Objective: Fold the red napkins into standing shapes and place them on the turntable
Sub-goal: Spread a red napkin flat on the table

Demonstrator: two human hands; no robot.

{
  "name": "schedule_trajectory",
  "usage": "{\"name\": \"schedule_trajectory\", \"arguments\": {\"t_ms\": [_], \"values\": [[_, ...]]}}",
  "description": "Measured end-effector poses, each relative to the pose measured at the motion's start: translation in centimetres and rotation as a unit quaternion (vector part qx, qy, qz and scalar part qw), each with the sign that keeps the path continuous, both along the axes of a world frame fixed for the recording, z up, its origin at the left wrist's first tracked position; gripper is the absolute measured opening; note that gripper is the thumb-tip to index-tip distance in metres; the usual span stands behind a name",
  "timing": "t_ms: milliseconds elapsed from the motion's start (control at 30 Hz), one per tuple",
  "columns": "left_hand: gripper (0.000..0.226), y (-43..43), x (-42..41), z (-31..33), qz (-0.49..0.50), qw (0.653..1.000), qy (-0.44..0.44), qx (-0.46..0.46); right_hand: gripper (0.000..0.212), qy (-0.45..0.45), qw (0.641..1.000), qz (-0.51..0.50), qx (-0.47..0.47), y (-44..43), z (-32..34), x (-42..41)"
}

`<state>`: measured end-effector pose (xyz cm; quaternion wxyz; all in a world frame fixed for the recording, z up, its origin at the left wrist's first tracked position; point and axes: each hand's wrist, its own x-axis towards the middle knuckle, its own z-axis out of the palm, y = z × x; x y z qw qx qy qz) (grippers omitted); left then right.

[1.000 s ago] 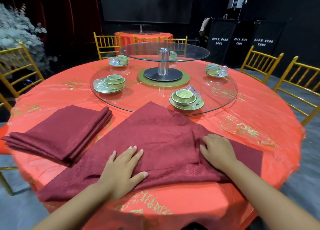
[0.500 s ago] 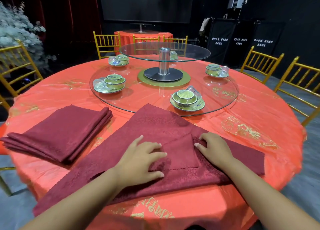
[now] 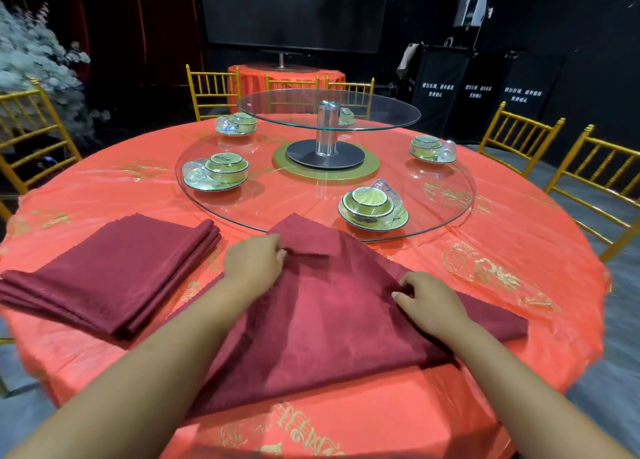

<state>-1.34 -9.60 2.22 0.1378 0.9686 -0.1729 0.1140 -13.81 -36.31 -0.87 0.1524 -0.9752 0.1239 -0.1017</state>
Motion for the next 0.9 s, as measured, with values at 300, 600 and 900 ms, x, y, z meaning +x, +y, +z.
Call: {"name": "schedule_trajectory", "arguments": {"t_ms": [300, 600, 900], "values": [[0.069, -2.1, -4.4, -2.1, -0.072, 0.997, 0.014, 0.040, 0.013, 0.004, 0.998, -0.059, -0.018, -0.5, -0.1, 0.9], [0.077, -1.0, -9.0, -6.4, -0.185, 0.960, 0.140, 0.158, 0.021, -0.002, 0.996, -0.078, -0.049, 0.3, 0.1, 2.3], [0.079, -1.2, -5.4, -7.0, -0.163, 0.968, 0.118, 0.151, 0.067, 0.088, 0.989, 0.070, -0.098, 3.5, -1.7, -0.7]]}}
